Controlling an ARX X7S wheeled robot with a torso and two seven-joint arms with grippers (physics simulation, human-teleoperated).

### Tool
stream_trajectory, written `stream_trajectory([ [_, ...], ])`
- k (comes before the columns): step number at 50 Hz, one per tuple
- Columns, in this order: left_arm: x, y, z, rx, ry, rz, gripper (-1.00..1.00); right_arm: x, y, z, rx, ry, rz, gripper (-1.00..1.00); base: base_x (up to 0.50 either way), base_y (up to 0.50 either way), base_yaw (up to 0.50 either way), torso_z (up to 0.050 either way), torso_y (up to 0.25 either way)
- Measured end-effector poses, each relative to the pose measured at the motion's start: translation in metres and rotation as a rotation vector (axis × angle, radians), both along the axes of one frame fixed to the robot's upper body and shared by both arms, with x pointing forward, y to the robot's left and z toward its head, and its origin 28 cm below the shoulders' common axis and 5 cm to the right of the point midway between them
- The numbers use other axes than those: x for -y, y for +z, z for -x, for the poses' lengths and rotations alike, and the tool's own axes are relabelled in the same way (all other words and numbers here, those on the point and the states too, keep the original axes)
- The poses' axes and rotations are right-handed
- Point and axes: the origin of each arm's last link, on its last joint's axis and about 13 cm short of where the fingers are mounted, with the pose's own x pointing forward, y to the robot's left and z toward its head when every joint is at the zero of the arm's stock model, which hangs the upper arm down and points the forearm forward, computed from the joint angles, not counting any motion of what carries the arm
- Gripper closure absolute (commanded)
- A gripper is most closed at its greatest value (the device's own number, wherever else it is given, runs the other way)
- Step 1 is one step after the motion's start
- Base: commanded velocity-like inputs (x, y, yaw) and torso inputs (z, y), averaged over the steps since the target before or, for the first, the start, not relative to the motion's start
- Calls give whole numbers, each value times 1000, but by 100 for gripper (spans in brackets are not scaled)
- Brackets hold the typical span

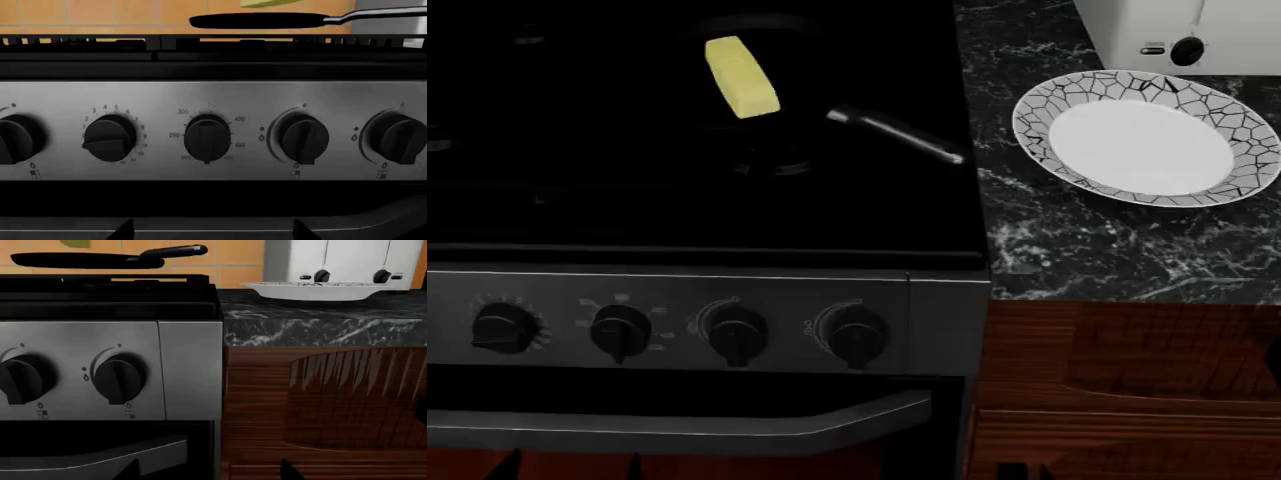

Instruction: Pick the butter stick from the pan and place it on the plate.

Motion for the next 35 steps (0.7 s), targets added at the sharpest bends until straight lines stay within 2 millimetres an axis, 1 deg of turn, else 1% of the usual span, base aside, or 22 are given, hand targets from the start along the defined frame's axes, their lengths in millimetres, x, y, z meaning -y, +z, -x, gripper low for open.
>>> stream_trajectory([
  [2,2,1,-3,13,1,-14,-100,-3,1,-3,14,0,14,-100,0,0,0,0,0],
  [35,-1,-1,2,11,7,-10,-100,0,-3,2,7,-9,13,-100,0,0,0,0,0],
])
